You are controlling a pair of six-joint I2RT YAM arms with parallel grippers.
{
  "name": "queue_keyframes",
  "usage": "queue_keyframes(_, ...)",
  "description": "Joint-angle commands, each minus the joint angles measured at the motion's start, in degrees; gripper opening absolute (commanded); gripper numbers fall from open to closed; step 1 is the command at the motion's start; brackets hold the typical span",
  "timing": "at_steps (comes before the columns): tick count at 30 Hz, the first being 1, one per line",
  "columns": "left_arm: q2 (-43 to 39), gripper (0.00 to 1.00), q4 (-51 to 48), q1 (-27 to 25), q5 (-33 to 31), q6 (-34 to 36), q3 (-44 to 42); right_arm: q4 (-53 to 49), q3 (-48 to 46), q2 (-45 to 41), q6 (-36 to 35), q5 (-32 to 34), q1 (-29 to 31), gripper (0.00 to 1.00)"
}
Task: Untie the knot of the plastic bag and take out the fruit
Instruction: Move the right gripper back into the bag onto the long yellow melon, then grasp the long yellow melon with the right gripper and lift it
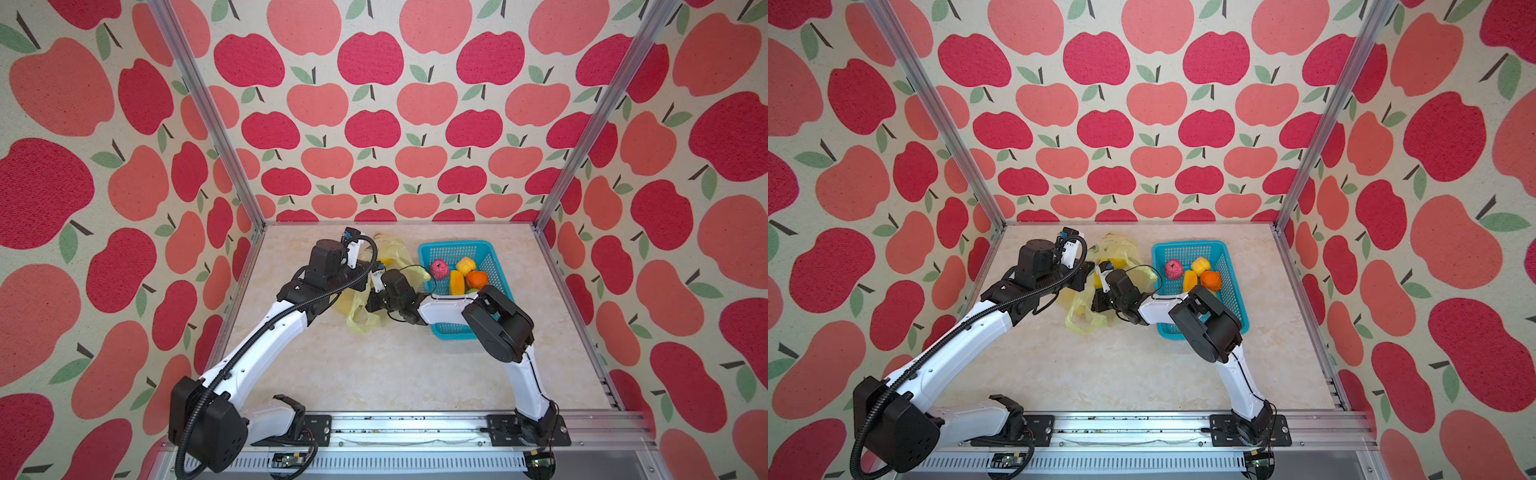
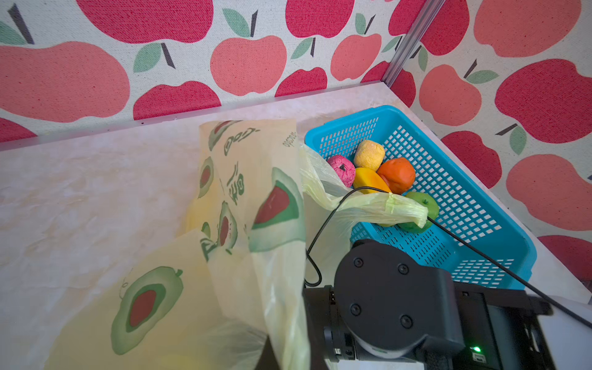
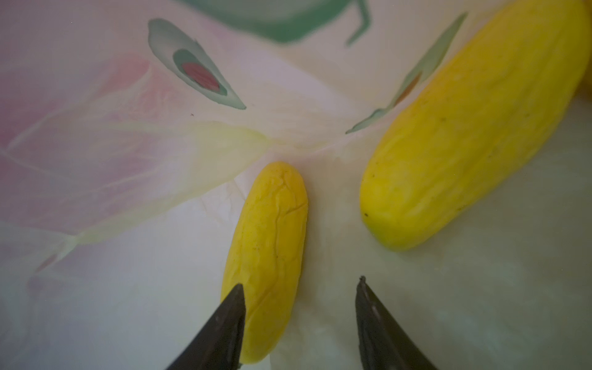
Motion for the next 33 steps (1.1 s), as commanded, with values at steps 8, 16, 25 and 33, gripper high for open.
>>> queue_keyframes(8, -1.06, 0.00, 0.84, -0.37, -0.22, 0.92, -0.20, -2.00, 7.02, 5.10, 3.14, -7.25, 0.81, 0.70)
queue_keyframes(16, -0.83, 0.00, 1.01, -0.37, -0.28, 0.92, -0.30, -2.01, 6.07, 4.04, 1.14, -10.25, 2.83, 0.77)
queue_keyframes(25, -1.22, 0.00, 0.84, -0.59, -0.40, 0.74, -0.06, -17.08, 13.73, 7.50, -6.08, 5.62, 5.15, 0.70)
queue_keyframes(33, -0.30, 0.00, 1.02, -0.52, -1.15, 1.26, -0.13, -19.76, 15.71, 7.93, -8.04, 7.03, 5.06, 0.48)
